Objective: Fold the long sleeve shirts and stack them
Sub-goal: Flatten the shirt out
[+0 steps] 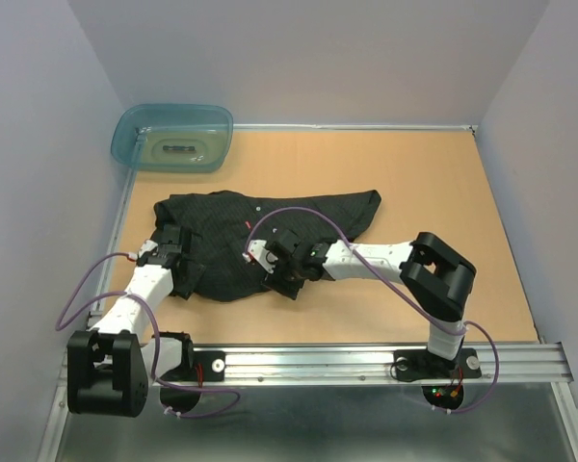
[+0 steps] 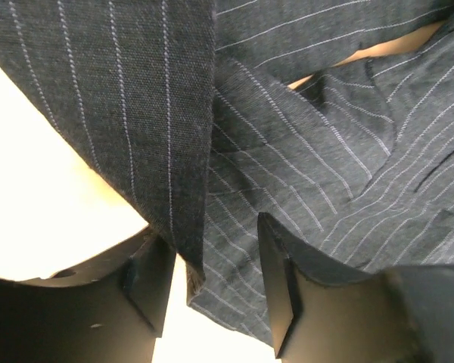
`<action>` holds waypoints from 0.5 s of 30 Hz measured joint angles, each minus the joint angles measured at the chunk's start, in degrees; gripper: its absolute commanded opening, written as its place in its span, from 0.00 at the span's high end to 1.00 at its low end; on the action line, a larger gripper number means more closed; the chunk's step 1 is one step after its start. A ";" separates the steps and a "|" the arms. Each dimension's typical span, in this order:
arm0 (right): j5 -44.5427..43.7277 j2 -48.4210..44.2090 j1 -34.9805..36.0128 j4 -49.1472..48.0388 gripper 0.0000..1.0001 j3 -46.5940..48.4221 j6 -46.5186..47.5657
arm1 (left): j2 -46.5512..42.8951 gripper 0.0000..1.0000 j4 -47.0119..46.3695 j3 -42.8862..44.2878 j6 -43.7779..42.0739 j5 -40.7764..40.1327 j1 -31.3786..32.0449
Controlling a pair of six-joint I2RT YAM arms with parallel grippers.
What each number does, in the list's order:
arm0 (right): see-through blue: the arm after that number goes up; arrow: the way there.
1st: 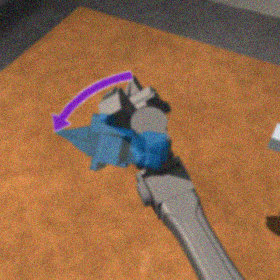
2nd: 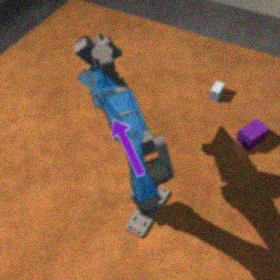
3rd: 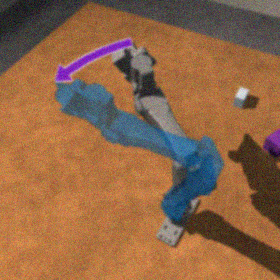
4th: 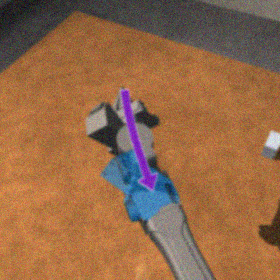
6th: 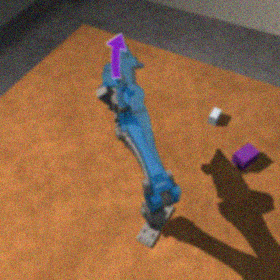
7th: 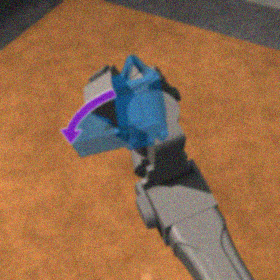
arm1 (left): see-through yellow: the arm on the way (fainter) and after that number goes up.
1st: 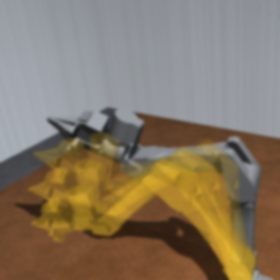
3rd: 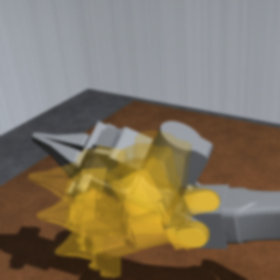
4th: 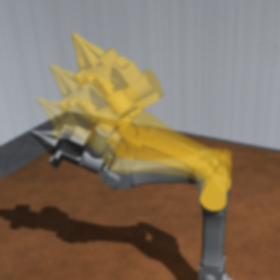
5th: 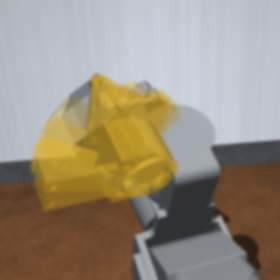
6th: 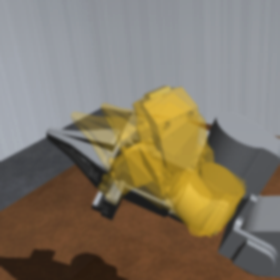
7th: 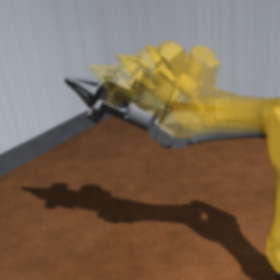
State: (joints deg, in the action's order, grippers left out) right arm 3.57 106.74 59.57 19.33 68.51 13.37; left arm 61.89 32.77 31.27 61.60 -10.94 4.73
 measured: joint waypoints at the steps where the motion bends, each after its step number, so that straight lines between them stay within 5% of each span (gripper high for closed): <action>1: 0.48 0.20 0.00 0.02 0.51 0.00 0.00 | -0.02 0.59 -0.48 -0.13 0.04 0.00 0.00; 3: 1.99 0.22 0.00 -0.07 0.65 0.00 -0.24 | -0.07 0.68 -1.27 -0.55 -0.20 -0.02 0.00; 4: 2.51 0.22 0.00 -0.17 0.80 0.00 -0.15 | -0.09 0.77 -1.31 -0.72 -0.31 -0.04 0.00; 7: 4.48 0.22 0.02 -0.07 0.97 0.00 -0.66 | -0.63 0.92 -1.25 -0.74 -0.48 -0.04 0.00; 12: 6.80 -2.10 0.07 1.29 0.99 0.04 -1.66 | -6.73 1.00 4.57 5.07 -1.88 -2.73 0.02; 15: 8.41 -6.54 0.55 4.17 1.00 1.68 -2.34 | -9.97 1.00 8.79 18.16 -4.44 -7.76 0.02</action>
State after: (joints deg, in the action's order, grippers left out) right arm 11.99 100.20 60.12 23.51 70.19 11.03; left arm 51.92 41.56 49.43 57.17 -18.70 4.75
